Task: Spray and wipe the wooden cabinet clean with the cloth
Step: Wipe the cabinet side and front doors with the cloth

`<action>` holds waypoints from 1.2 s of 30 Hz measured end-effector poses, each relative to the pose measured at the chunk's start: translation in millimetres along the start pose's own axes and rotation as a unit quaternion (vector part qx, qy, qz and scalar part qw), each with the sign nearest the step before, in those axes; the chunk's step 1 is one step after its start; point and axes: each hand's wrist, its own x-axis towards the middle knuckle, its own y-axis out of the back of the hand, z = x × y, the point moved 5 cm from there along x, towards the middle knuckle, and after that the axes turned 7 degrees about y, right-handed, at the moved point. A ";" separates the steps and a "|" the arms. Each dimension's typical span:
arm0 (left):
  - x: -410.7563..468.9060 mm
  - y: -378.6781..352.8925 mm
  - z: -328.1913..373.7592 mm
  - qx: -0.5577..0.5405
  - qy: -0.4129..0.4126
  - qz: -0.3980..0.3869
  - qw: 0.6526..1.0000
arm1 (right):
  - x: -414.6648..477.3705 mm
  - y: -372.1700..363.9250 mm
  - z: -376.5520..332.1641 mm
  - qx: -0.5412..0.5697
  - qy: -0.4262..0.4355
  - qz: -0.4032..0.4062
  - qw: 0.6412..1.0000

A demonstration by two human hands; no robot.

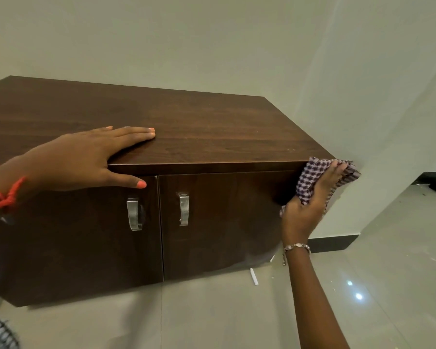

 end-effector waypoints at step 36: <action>-0.5 1.1 0.0 0.006 0.007 0.006 1.000 | -138.4 -47.6 46.7 0.050 -0.270 0.008 0.961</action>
